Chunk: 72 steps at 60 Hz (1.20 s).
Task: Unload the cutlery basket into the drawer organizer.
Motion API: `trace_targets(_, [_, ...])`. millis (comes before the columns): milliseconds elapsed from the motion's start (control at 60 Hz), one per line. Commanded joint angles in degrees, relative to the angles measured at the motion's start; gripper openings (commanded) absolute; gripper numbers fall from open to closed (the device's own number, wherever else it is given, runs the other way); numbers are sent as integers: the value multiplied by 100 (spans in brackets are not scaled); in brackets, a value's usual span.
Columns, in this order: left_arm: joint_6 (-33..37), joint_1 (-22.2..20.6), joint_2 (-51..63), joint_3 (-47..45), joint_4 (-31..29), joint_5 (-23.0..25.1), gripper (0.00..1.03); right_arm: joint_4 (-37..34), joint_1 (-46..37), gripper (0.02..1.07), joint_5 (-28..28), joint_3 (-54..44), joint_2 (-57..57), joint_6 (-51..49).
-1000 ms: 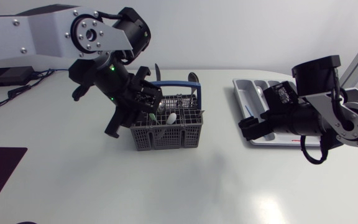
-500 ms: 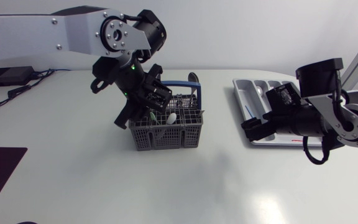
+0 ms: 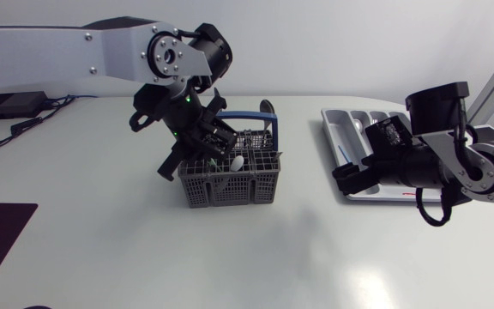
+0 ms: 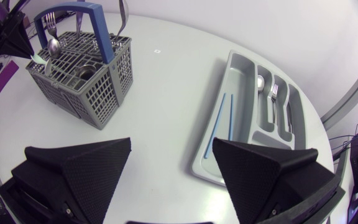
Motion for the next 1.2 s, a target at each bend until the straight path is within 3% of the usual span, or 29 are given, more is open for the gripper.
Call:
trace_targets(0, [257, -43, 146, -127, 58, -38, 6, 37, -50, 97, -25, -98, 70, -79])
trace_targets(500, [459, -87, -56, 145, -65, -47, 5, 46, -59, 97, -42, -221, -18, -70])
trace_targets(1183, [828, -166, 49, 1024, -1163, -214, 4, 310, -401, 97, -517, -678, -115, -202])
